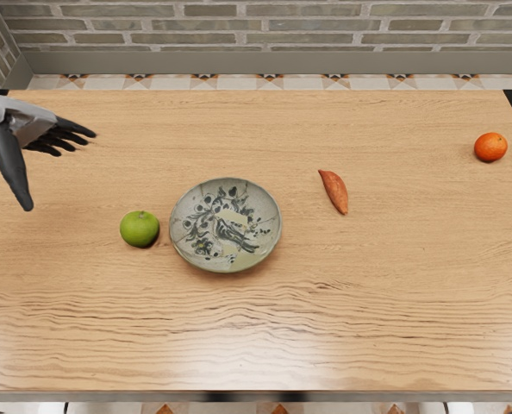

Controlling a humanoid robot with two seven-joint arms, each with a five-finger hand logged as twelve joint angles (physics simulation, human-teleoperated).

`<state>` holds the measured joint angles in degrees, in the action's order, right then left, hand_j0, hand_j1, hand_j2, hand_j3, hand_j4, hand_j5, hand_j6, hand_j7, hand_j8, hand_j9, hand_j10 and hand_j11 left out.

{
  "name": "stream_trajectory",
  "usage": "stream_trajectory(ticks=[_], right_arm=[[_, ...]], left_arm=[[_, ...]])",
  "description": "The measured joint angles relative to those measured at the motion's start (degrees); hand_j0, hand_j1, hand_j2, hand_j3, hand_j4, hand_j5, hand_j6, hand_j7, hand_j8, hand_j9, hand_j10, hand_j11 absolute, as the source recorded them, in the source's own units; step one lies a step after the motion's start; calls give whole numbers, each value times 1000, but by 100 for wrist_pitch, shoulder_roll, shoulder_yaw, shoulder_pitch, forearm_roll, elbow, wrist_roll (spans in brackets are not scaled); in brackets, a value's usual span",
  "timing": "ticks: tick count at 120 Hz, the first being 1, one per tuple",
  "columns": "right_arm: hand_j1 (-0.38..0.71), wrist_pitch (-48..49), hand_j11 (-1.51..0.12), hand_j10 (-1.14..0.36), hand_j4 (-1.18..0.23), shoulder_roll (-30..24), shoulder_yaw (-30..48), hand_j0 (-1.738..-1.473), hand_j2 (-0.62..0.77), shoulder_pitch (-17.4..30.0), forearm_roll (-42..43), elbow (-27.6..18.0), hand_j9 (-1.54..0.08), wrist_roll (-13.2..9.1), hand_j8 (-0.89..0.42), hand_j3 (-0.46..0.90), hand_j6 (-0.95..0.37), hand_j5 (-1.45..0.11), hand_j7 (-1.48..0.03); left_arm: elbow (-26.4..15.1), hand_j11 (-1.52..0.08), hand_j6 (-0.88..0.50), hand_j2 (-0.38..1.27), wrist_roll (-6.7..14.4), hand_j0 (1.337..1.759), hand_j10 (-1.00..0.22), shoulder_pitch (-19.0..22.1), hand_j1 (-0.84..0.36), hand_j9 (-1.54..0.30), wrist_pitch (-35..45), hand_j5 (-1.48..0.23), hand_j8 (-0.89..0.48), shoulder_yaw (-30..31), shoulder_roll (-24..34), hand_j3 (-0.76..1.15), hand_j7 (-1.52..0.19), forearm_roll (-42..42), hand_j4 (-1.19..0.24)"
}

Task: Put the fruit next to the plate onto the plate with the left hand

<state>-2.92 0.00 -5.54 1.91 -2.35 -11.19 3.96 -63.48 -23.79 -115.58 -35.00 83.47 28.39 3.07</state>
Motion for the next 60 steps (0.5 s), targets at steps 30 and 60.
stream_trajectory(ticks=[30,60], right_arm=[[-335,-5,-15,-12,-12,0,6,-1658,-2,31,0,3,-15,0,-12,0,-12,-15,-15],[-335,-5,-15,-12,-12,0,9,-1658,-2,37,-1,3,-15,-2,-12,0,-12,-15,-15]], left_arm=[[102,-5,-4,1,-18,1658,-4,61,345,-5,0,-5,-4,-58,-18,0,-5,-32,-4],[242,-4,-4,0,152,1658,-3,-599,346,-4,0,-4,-3,-45,-1553,0,-4,-214,-4]])
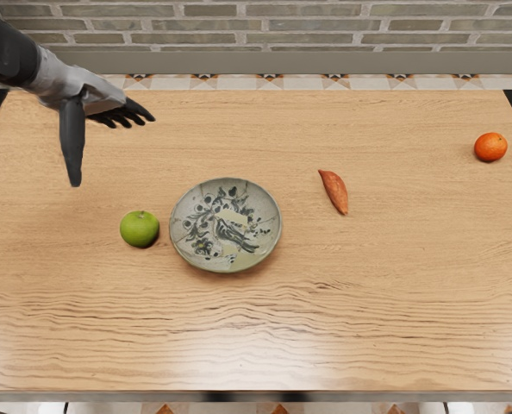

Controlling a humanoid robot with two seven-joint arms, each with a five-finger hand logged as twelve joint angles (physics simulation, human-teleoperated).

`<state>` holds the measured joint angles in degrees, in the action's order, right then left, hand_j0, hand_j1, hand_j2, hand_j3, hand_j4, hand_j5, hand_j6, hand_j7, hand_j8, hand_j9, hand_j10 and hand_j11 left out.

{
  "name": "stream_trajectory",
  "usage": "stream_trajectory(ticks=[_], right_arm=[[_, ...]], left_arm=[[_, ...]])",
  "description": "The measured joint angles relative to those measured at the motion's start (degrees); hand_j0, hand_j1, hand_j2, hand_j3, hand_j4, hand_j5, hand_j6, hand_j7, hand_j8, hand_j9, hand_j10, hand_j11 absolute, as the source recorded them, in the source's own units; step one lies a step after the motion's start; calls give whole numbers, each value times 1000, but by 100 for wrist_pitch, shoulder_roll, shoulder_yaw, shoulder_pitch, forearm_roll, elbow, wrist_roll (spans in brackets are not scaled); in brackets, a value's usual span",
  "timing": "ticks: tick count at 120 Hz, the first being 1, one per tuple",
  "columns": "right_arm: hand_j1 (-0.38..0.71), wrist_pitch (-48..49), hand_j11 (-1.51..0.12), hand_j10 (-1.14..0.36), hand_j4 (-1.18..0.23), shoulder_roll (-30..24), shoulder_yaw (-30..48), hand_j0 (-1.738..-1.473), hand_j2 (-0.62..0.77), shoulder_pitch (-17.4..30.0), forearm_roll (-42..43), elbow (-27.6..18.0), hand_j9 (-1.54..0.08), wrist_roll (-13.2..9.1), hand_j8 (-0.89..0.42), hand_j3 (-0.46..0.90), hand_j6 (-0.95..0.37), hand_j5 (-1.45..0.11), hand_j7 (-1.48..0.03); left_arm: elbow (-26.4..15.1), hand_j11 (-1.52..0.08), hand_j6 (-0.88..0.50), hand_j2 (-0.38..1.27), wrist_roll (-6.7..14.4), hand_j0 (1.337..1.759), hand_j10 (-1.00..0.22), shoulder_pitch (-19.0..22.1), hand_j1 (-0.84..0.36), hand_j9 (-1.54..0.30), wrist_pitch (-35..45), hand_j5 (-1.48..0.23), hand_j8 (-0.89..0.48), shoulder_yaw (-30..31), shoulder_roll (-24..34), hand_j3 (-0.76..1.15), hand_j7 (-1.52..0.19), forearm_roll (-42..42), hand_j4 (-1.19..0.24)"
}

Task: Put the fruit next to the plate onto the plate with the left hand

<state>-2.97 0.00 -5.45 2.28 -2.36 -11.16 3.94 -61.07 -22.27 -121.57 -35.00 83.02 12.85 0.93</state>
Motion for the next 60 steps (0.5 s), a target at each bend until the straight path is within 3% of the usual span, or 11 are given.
stream_trajectory(ticks=[6,10,16,24,38,60], right_arm=[[-335,-1,-15,-12,-12,0,0,-1658,-2,0,-1,0,-15,0,-12,0,-12,-15,-15],[-335,-1,-15,-12,-12,0,0,-1658,-2,0,-1,0,-15,1,-12,0,-12,-15,-15],[-335,-1,-15,-12,-12,0,0,-1658,-2,0,1,0,-15,1,-12,0,-12,-15,-15],[-335,-1,-15,-12,-12,0,0,-1658,-2,1,1,0,-15,0,-12,0,-12,-15,-15],[-335,-2,-15,-12,-12,0,0,-1658,-2,1,1,0,-15,1,-12,0,-12,-15,-15],[-335,-1,-15,-12,-12,0,0,-1658,-2,1,1,0,-15,0,-12,0,-12,-15,-15]], left_arm=[[-372,-4,-4,0,574,1658,-3,-646,345,-4,0,-4,-3,-6,-24,0,-4,124,-3],[-834,-4,-4,0,1136,1658,-3,-927,345,-4,15,-4,-3,-30,-134,0,-4,387,-4],[-1478,-4,-4,0,1860,1658,-3,-944,345,-4,531,-4,-4,-103,-441,0,-4,823,-4],[-2137,-4,-3,0,2417,1658,-3,-809,345,-4,1705,-4,-3,-238,-744,0,-4,1397,-3],[-2739,-5,-4,1,2834,1658,-4,-463,345,-5,3554,-5,-4,-664,-975,0,-5,1924,-4],[-2837,-5,-4,1,3014,1658,-4,399,345,-5,5184,-5,-4,-1345,-1285,0,-5,1817,-4]])
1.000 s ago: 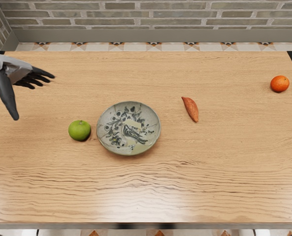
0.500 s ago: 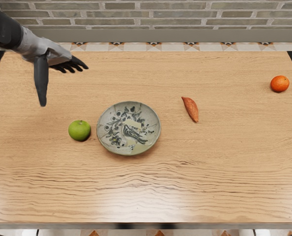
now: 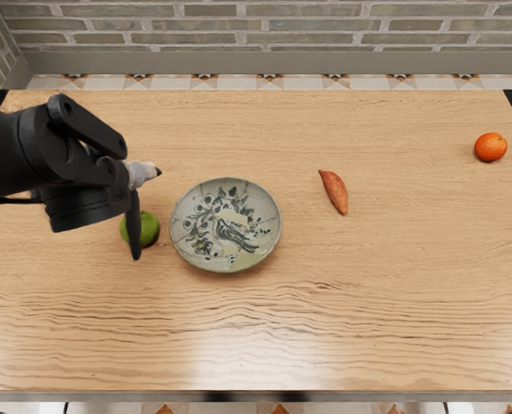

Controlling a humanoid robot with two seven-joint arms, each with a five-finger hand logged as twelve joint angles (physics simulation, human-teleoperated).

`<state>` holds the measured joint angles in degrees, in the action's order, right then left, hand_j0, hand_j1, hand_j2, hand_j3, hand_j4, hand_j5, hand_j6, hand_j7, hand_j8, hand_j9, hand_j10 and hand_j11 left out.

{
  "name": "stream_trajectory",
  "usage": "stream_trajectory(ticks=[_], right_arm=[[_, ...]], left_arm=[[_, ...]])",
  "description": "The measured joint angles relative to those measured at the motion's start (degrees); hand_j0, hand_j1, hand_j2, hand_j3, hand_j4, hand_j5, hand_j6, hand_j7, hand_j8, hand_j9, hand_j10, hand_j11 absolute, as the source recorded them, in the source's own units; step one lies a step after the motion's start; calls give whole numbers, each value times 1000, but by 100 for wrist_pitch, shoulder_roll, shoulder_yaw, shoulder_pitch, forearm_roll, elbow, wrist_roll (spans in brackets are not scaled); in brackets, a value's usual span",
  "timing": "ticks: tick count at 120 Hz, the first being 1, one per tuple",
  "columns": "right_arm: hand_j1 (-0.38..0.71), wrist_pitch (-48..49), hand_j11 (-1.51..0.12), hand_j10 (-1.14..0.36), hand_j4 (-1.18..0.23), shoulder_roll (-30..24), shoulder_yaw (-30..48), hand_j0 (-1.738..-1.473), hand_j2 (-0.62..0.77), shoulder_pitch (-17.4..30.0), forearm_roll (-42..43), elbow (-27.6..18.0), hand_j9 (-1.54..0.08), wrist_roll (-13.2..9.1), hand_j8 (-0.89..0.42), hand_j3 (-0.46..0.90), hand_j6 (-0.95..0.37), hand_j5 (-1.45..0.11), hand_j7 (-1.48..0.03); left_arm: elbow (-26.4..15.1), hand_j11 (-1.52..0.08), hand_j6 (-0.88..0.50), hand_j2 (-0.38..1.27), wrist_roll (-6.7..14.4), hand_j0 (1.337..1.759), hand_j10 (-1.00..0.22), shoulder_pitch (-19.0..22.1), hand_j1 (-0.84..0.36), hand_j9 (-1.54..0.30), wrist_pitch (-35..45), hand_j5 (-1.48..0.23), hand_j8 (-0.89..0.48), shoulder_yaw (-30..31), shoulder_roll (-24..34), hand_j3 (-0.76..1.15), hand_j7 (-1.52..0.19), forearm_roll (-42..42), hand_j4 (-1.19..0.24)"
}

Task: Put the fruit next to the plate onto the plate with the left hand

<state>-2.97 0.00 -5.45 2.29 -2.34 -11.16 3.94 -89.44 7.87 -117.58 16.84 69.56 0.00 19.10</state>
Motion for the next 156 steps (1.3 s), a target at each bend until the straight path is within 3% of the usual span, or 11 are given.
stream_trajectory(ticks=[40,82,118,156], right_arm=[[-335,1,-15,-12,-12,0,0,-1658,-2,0,-2,0,-15,1,-12,0,-12,-15,-15],[-335,-1,-15,-12,-12,0,0,-1658,-2,0,-2,0,-15,0,-12,0,-12,-15,-15],[-335,0,-15,-12,-12,0,0,-1658,-2,0,-2,0,-15,1,-12,0,-12,-15,-15],[-335,0,-15,-12,-12,0,0,-1658,-2,0,-2,0,-15,1,-12,0,-12,-15,-15]], left_arm=[[132,-11,-9,2,8,1658,-8,343,339,-11,711,-11,-9,-92,0,0,-11,-54,-8],[-467,-58,-45,9,-83,1658,-45,383,296,-58,1502,-58,-45,-246,0,0,-58,69,-45],[-500,-330,-254,51,-129,1658,-254,611,45,-330,1797,-330,-254,-227,0,0,-330,231,-254],[-460,-435,-335,67,-175,1658,-335,832,-52,-435,1815,-435,-335,-180,0,0,-435,364,-335]])
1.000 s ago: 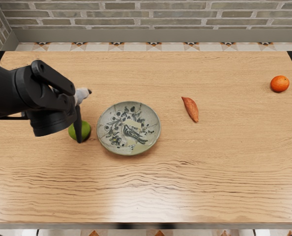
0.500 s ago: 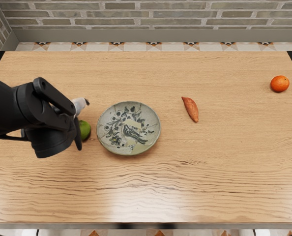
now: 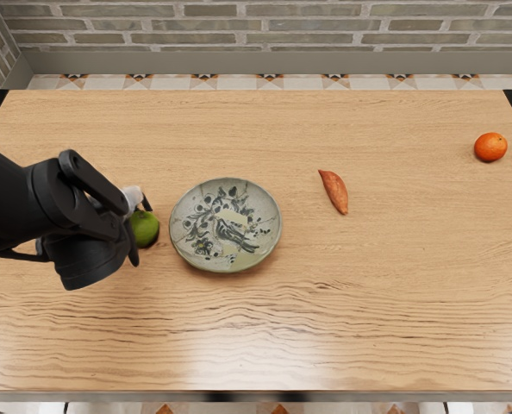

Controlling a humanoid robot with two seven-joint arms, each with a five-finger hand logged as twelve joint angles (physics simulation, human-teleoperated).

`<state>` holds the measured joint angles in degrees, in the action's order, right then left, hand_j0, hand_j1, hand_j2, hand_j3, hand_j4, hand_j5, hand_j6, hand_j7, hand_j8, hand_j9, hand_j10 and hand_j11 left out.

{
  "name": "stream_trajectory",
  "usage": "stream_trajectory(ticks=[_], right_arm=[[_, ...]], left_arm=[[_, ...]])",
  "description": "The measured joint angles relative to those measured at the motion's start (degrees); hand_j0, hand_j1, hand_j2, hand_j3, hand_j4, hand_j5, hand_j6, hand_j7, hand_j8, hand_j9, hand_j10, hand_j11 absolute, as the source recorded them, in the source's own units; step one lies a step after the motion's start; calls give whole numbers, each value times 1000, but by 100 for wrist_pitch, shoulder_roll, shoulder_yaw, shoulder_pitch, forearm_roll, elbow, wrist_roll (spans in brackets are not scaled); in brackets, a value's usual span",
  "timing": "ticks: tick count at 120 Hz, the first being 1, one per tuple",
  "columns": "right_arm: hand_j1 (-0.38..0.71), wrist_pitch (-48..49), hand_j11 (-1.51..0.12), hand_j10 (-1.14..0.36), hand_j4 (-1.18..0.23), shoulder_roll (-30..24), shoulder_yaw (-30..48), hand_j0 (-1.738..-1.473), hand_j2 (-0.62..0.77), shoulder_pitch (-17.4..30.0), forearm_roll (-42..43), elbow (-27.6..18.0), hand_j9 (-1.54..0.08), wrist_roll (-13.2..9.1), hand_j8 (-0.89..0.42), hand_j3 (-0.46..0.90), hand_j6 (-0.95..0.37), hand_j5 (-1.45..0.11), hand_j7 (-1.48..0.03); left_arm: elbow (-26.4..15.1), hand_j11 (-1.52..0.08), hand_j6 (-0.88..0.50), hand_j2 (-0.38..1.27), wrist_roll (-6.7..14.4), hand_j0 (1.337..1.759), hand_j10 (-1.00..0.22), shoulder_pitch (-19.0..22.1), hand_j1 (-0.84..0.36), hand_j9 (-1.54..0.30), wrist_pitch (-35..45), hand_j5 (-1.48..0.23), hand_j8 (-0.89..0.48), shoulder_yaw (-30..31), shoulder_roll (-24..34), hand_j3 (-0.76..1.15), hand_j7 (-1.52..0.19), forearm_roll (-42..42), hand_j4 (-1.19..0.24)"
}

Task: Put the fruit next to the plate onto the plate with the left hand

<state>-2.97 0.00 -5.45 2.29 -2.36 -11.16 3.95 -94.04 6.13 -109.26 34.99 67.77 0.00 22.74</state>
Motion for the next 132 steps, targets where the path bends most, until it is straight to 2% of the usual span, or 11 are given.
stream_trajectory(ticks=[50,59,65,79,86,100,103,111,117,132], right_arm=[[-335,-1,-15,-12,-12,0,0,-1658,-2,0,0,0,-15,-1,-12,0,-12,-15,-15],[-335,1,-15,-12,-12,0,0,-1658,-2,0,0,0,-15,0,-12,0,-12,-15,-15],[-335,1,-15,-12,-12,0,0,-1658,-2,0,1,0,-15,0,-12,0,-12,-15,-15],[-335,0,-15,-12,-12,0,0,-1658,-2,0,1,0,-15,0,-12,0,-12,-15,-15],[-335,0,-15,-12,-12,0,0,-1658,-2,0,1,0,-15,0,-12,0,-12,-15,-15],[-335,0,-15,-12,-12,0,0,-1658,-2,0,2,0,-15,0,-12,0,-12,-15,-15],[-335,0,-15,-12,-12,0,0,-1658,-2,0,2,0,-15,0,-12,0,-12,-15,-15],[-335,1,-15,-12,-12,0,0,-1658,-2,0,1,0,-15,0,-12,0,-12,-15,-15],[-335,2,-15,-12,-12,0,0,-1658,-2,0,1,0,-15,0,-12,0,-12,-15,-15],[-335,1,-15,-12,-12,0,0,-1658,-2,0,1,0,-15,0,-12,0,-12,-15,-15]], left_arm=[[206,-471,-362,73,-83,1658,-362,107,-86,-471,1,-471,-362,34,0,0,-471,107,-362],[217,-570,-438,88,-83,1658,-438,114,-177,-570,1,-570,-438,28,0,0,-570,122,-438],[222,-653,-434,123,-84,1658,-501,129,-239,-653,1,-651,-500,20,0,0,-653,126,-502],[228,-789,-388,256,-92,1656,-589,134,-270,-788,0,-776,-475,15,0,0,-782,124,-505],[226,-835,-359,257,-98,1655,-611,113,-274,-833,-7,-827,-451,17,0,0,-825,119,-477],[213,-897,-326,254,-106,1653,-638,-41,-274,-892,-28,-895,-415,30,0,0,-877,160,-442],[209,-903,-326,330,-105,1653,-642,-159,-269,-898,-70,-906,-421,31,42,0,-885,177,-442],[204,-913,-326,265,-96,1653,-654,-540,-261,-909,-231,-913,-416,34,222,0,-896,191,-438],[196,-918,-328,311,-89,1654,-661,-814,-280,-914,-368,-916,-416,48,385,0,-901,202,-430],[179,-926,-310,270,-78,1653,-673,-1134,-281,-924,-762,-922,-410,23,562,0,-911,206,-416]])
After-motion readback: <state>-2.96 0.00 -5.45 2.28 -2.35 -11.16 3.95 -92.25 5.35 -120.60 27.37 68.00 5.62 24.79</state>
